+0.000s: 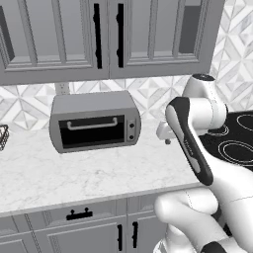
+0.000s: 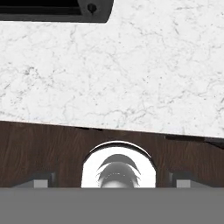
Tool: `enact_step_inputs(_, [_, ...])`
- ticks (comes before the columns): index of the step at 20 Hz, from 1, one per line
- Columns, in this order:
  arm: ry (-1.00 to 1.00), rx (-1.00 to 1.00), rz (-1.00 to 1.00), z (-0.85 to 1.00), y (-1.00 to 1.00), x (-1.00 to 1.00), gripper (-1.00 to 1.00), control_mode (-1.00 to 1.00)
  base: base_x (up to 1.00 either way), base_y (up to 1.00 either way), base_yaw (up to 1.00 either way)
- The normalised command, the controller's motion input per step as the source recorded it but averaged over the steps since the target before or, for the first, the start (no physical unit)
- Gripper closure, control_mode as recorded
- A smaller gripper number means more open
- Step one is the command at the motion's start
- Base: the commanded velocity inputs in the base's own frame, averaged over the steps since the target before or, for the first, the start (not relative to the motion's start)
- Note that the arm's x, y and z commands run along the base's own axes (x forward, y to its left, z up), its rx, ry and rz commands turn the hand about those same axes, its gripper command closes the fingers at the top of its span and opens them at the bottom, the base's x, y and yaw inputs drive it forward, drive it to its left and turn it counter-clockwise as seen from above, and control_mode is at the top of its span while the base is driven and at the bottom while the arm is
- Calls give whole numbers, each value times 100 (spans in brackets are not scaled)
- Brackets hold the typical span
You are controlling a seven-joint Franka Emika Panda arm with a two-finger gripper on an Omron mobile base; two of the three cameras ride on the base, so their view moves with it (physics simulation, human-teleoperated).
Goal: Navigate to the stand mixer.
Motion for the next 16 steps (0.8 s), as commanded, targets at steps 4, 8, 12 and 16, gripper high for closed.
enact_step_inputs(4, [2,0,0,-11,0,-9,-100,100,-21,0,0])
enact_step_inputs(8, [0,0,0,0,0,0,-100,100,-29,0,27])
enact_step_inputs(12, [0,0,0,0,0,0,-100,100,-43,0,43])
enact_step_inputs(16, [0,0,0,0,0,0,-100,100,-64,-10,13])
